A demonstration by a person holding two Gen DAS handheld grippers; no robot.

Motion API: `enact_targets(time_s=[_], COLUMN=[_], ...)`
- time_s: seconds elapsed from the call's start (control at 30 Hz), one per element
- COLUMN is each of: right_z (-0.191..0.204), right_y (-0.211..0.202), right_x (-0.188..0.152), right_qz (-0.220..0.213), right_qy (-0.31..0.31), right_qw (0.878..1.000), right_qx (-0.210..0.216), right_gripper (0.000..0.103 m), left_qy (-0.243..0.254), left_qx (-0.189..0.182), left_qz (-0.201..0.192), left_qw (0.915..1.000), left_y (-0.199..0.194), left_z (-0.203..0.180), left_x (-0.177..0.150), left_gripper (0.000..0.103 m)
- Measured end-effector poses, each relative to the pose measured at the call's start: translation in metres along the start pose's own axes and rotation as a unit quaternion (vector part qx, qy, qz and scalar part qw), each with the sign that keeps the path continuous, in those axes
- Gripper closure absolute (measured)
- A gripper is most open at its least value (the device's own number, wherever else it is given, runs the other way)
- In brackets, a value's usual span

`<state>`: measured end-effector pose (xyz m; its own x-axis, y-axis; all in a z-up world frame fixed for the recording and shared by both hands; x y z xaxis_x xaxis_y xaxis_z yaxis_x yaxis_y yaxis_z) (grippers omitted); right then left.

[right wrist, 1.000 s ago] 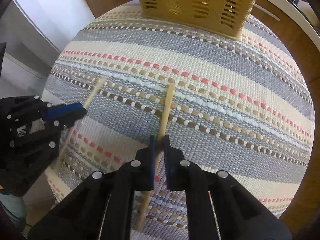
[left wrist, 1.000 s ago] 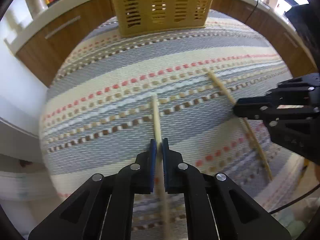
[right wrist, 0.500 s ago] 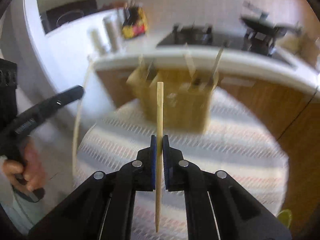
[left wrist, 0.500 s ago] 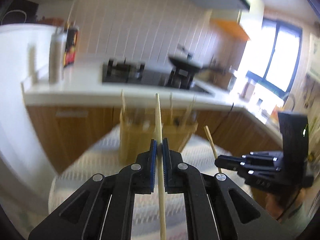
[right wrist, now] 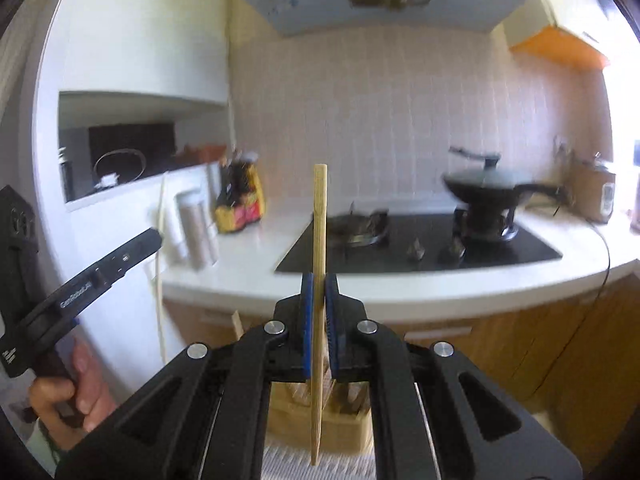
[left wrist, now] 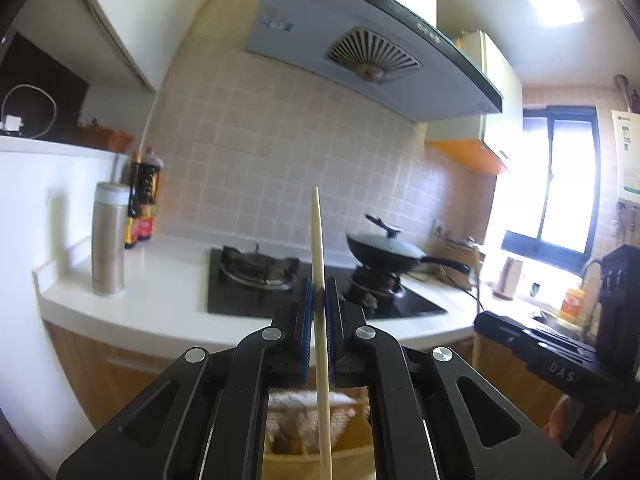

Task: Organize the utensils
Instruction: 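Carry both chopsticks into the yellow basket while both grippers open to release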

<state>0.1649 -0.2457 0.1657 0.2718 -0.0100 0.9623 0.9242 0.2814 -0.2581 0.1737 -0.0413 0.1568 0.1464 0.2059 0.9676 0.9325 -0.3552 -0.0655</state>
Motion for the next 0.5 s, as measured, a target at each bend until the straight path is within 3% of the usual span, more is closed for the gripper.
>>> enact_targets(time_s=[0.13,0.5], right_z=[-0.005,-0.013], right_y=[0.018,0.049], right_x=[0.001,-0.034], right_qz=[-0.043,-0.091], right_qy=[0.006,-0.006], right_qw=[0.999,0.995], right_qx=[-0.012,-0.042], right_gripper=[0.098,0.099], left_qy=[-0.007,-0.010], left_qx=[0.008,0.014], left_qz=[-0.020,-0.020], left_qw=[0.9998,0.9996], left_y=[0.014,0.050], left_z=[0.013,0.037], left_x=[-0.009,-0.041], left_gripper=[0.099,0.099])
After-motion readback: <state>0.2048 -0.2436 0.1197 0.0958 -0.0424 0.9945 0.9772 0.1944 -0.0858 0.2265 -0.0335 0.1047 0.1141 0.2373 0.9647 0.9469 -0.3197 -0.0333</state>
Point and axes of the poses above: each gripper's, at about its wrist camera, not at the fingertips, and y roughly the way its jaws point, z to its left, x to its top, the point moved 4 cm from there along y, roughly the way its jaws point
